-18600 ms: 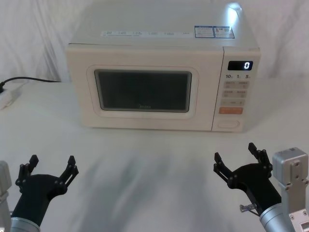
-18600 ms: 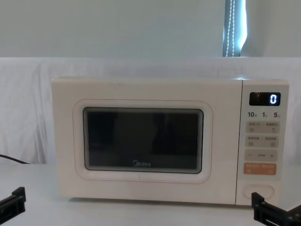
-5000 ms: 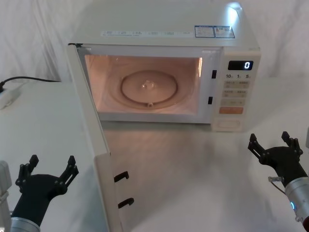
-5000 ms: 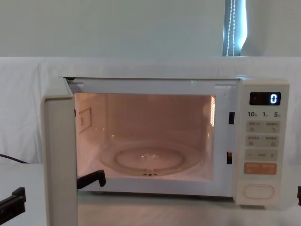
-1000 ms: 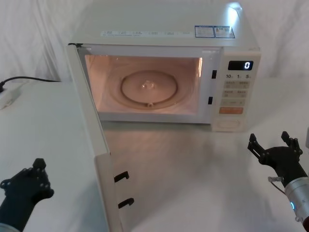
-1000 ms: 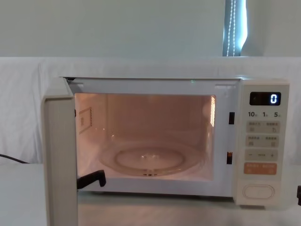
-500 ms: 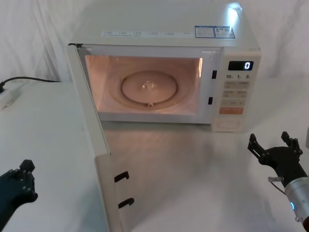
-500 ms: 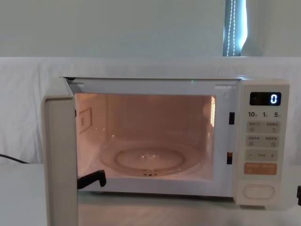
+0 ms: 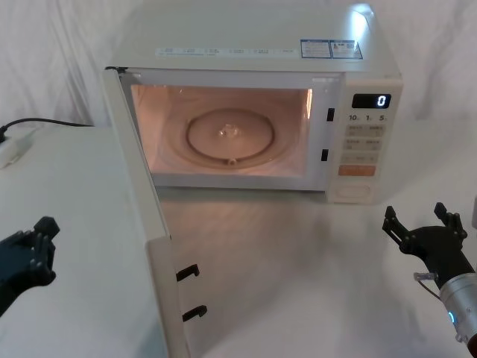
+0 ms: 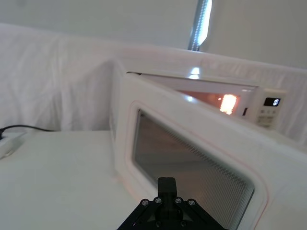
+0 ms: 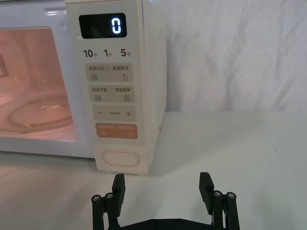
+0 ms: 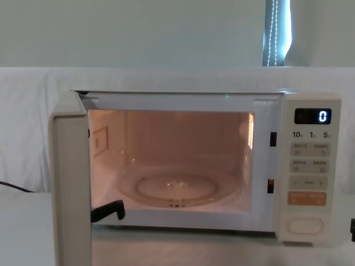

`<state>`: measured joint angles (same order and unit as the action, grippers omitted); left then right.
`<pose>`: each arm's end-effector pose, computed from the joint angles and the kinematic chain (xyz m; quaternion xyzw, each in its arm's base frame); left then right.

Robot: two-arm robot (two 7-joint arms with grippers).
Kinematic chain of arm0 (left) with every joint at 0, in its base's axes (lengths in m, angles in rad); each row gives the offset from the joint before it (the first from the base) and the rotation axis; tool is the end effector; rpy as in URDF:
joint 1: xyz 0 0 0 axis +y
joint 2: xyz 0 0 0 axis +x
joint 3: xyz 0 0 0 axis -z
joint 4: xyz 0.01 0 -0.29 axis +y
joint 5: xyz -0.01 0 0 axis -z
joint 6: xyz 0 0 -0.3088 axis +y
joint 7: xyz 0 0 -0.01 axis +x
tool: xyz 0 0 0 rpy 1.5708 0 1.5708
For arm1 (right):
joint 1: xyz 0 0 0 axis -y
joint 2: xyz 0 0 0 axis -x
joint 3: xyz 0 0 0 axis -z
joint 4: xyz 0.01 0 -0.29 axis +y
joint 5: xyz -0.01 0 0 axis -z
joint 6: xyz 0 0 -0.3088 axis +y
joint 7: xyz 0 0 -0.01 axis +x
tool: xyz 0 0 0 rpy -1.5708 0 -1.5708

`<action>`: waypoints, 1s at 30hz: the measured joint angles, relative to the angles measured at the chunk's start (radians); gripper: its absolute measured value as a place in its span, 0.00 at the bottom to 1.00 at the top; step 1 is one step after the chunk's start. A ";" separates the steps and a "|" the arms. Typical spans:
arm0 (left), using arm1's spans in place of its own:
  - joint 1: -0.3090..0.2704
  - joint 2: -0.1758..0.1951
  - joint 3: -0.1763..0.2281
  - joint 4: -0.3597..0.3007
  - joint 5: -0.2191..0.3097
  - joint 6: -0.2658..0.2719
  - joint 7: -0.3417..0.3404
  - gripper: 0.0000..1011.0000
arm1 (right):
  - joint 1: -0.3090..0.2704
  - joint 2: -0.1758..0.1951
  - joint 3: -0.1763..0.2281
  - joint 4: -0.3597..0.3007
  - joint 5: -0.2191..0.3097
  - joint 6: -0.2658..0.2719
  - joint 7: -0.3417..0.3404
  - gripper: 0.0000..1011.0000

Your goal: Press the button to open the microwave door with one hand; close the microwave door with the other hand.

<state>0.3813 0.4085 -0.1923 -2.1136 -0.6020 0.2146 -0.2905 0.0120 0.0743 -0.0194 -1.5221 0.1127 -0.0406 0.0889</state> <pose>0.2251 0.1034 -0.2011 -0.0479 0.0543 0.5611 0.8246 0.3316 -0.0171 -0.3107 0.0148 0.0120 -0.6696 0.7425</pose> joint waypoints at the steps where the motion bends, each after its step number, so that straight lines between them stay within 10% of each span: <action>1: -0.004 0.005 0.000 -0.002 -0.006 0.004 -0.002 0.00 | 0.000 0.000 0.000 0.000 0.000 0.000 0.000 0.99; 30: -0.214 0.057 0.208 0.042 -0.092 0.064 0.029 0.00 | 0.000 0.000 0.000 0.000 0.000 0.000 0.000 0.99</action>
<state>0.1677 0.4653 0.0153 -2.0721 -0.6940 0.2783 -0.2616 0.0121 0.0743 -0.0194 -1.5221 0.1127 -0.0406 0.0889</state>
